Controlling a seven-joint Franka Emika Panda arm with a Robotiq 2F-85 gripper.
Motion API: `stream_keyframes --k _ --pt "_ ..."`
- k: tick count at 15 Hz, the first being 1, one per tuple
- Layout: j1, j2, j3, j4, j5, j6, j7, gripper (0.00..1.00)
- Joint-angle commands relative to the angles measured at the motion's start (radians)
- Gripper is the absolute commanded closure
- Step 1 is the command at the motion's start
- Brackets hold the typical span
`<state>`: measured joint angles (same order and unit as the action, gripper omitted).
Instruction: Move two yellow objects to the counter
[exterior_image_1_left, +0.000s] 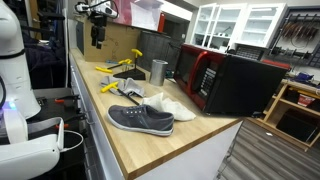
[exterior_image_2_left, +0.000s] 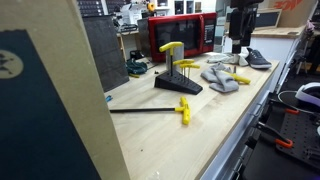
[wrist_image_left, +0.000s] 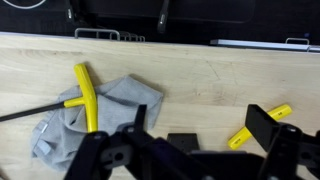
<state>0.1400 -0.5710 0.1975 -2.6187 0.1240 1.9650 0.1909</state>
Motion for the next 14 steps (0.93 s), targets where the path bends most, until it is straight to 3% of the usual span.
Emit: stream_keyframes --k 1,6,14 --pt "-0.009 0.113 -0.002 0.117 -0.066 -0.012 -0.039 0.0" --pt "-0.009 0.219 -0.02 0.247 -0.154 -0.013 -0.109 0.0" --pt "0.004 0.437 -0.049 0.513 -0.26 -0.065 -0.403 0.0"
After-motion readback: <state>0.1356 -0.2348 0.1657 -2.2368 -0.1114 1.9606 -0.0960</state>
